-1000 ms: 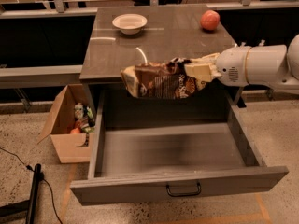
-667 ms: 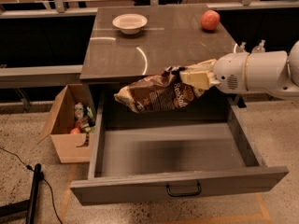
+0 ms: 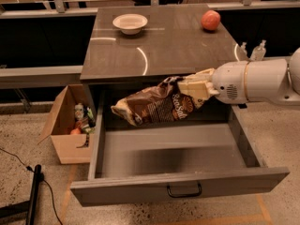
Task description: Place brown chip bag into top drawer
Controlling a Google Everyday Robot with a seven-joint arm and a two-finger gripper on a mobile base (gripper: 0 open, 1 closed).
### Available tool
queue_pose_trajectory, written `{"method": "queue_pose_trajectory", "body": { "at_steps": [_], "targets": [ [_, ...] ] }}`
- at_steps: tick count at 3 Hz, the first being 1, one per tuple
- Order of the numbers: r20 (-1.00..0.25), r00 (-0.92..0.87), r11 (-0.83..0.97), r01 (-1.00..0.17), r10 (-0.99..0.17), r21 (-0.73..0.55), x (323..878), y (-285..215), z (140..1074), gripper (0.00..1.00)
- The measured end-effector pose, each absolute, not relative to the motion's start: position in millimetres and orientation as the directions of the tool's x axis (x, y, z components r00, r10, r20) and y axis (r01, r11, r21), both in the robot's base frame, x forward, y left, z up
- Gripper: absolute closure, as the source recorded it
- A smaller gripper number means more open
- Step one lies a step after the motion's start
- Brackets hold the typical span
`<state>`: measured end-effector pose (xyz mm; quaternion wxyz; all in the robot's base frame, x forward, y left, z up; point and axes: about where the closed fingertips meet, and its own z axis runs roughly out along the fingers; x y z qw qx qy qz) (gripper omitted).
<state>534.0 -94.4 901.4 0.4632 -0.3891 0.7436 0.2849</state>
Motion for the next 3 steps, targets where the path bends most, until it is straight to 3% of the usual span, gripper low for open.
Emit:
{"method": "queue_pose_trajectory", "body": {
  "at_steps": [2,3],
  "targets": [
    [-0.862,-0.309,0.527,-0.848,-0.402,0.059,520.3,-76.0,855.7,0.17],
    [-0.853,-0.312,0.546,-0.837,-0.418,0.038,525.3,-76.6,847.4,0.00]
  ]
}}
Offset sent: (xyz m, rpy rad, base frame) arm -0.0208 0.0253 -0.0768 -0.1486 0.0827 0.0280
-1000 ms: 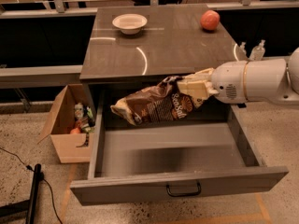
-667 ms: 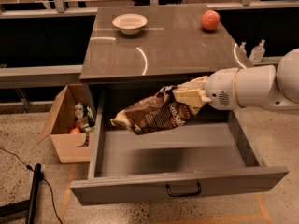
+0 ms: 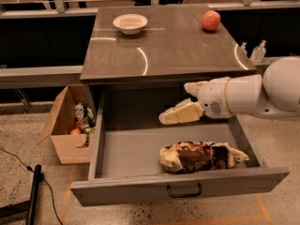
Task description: Place brown chip bag into top drawer
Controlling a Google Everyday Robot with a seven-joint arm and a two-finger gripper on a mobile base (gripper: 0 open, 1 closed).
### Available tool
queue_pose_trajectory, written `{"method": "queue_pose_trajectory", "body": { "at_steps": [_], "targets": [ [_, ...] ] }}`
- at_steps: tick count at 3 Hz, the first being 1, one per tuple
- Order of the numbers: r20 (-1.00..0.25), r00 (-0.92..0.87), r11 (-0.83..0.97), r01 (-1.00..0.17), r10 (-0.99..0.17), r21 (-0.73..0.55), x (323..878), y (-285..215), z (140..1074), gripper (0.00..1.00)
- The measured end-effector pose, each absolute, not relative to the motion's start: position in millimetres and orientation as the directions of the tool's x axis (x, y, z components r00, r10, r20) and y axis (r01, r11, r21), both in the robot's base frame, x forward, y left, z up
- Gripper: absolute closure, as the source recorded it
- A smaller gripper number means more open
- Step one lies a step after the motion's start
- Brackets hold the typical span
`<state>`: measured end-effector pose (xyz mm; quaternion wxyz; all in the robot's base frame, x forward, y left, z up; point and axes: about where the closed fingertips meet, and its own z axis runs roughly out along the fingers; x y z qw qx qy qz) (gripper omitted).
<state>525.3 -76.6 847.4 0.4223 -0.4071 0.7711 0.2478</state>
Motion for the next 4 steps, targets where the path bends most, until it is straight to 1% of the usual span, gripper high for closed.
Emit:
{"method": "queue_pose_trajectory", "body": {
  "at_steps": [1,3,4],
  "targets": [
    [-0.852,-0.306,0.616,-0.787,-0.424,-0.024,549.0,-102.1,857.9,0.00],
    [-0.828,-0.326,0.767,-0.617,-0.455,-0.179,591.3,-187.5,880.7,0.00],
    [-0.824,-0.337,0.783,-0.591,-0.456,-0.192,595.0,-200.9,880.3,0.00]
  ]
}}
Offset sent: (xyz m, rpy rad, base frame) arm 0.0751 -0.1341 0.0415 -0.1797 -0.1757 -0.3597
